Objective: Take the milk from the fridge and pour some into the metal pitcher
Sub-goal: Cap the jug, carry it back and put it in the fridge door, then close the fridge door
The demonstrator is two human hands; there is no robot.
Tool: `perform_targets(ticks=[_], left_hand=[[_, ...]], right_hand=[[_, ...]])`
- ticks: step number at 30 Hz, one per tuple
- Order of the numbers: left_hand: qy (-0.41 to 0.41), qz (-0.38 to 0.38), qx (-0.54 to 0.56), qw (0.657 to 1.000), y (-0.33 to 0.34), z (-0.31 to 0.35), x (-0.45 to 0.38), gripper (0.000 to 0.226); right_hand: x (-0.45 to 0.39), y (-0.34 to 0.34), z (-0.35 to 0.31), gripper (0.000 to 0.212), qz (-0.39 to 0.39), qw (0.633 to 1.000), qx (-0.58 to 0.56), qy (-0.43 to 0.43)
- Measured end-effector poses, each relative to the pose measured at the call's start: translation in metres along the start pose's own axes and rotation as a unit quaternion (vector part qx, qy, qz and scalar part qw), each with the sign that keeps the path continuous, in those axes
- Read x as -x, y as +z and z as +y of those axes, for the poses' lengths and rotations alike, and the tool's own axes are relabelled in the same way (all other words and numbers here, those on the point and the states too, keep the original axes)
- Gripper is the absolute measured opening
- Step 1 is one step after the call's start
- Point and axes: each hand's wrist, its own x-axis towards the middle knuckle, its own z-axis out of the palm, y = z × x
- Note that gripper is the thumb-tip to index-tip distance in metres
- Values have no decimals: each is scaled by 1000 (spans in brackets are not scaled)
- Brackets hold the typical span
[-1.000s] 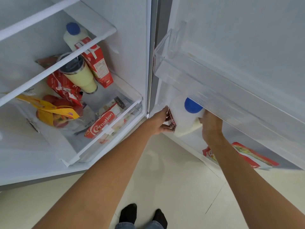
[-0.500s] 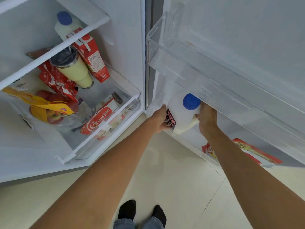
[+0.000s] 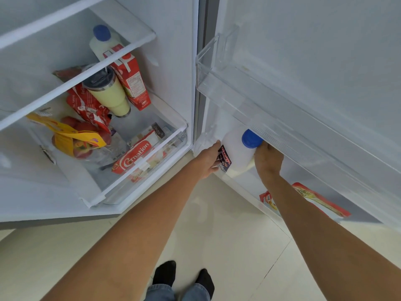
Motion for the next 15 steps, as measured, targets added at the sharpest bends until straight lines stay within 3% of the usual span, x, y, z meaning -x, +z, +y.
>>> perform_targets(ticks=[3, 6, 10, 12, 15], left_hand=[[23, -1, -28, 999, 2, 2, 17, 47], [56, 7, -79, 995, 5, 4, 39, 44], [98, 12, -177, 979, 5, 7, 74, 45], [138, 25, -307, 941, 1, 6, 91, 49], [168, 89, -563, 804, -12, 5, 111, 57]], right_hand=[[10, -5, -4, 6, -17, 998, 59, -21], [22, -11, -8, 27, -37, 994, 107, -5], [40, -27, -18, 36, -82, 985, 154, 10], [48, -33, -22, 44, -103, 976, 191, 9], [58, -40, -24, 55, -135, 939, 315, -13]])
